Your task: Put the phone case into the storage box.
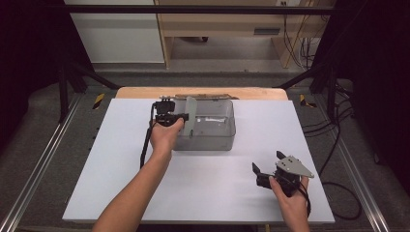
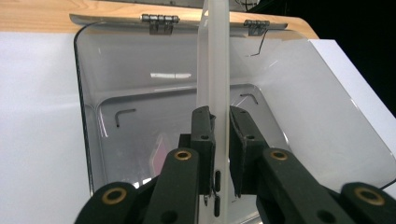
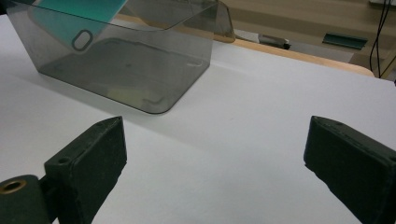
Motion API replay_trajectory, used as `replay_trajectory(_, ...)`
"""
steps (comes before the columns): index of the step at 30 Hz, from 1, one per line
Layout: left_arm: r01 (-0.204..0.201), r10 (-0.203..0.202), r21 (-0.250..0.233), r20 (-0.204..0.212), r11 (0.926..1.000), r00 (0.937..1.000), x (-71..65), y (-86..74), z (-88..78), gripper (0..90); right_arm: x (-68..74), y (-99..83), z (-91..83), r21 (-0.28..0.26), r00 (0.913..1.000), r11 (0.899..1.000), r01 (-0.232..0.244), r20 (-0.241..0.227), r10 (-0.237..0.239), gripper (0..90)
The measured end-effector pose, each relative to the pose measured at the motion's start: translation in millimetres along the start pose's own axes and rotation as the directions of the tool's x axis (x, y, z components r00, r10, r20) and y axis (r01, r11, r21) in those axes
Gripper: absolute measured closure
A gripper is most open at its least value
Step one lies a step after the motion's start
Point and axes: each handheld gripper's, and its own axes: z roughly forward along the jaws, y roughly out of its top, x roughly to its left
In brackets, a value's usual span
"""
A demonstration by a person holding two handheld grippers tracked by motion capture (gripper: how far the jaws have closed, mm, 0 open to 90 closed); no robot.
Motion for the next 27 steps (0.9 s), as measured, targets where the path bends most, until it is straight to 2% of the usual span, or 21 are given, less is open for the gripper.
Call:
replay_trajectory(15, 0.008, -0.006, 0.110, -0.014, 0.9939, 0.9999, 6.4, -2.0, 19.0, 81.1, 0.6, -1.5, 3.7, 0.028, 0.9998, 1.000, -0.012, -0.018, 0.013, 5.9)
replay_trajectory(18, 0.011, -0.009, 0.116, -0.013, 0.9932, 0.9999, 6.2, -0.6, 22.1, 81.0, 0.9, -1.7, 4.4, 0.032, 0.9997, 0.999, -0.011, -0.019, 0.011, 5.9)
replay_trajectory(23, -0.005, 0.009, 0.113, -0.030, 0.9935, 0.9995, 4.8, 1.2, 26.4, 80.9, 1.1, -2.1, 5.4, 0.037, 0.9997, 0.999, -0.009, -0.021, 0.010, 5.9)
replay_trajectory(27, -0.050, 0.054, 0.088, -0.045, 0.9949, 0.9976, 0.6, -0.8, 30.5, 80.7, 0.6, -2.3, 5.2, 0.038, 0.9998, 0.999, -0.008, -0.020, 0.008, 5.9)
